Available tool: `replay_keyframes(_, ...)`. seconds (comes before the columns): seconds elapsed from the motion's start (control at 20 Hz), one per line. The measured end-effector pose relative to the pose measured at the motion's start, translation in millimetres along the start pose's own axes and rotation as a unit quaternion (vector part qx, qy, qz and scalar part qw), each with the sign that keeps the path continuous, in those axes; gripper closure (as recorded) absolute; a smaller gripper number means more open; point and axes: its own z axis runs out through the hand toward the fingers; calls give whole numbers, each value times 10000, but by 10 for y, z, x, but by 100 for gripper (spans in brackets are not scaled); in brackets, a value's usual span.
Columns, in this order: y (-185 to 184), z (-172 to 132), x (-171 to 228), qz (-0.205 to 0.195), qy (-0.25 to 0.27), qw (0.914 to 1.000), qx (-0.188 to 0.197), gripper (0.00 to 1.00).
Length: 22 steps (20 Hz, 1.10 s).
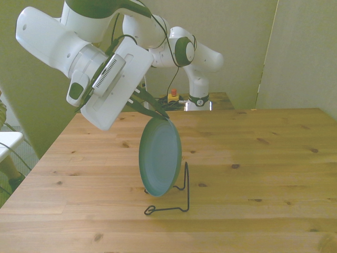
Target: Load the plate
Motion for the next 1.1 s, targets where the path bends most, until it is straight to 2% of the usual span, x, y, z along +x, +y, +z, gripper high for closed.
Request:
replay_keyframes(0.4,119,-28,45,-1,89,9993,367,100)
replay_keyframes(1.1,174,233,130,-25,-126,9990,425,100)
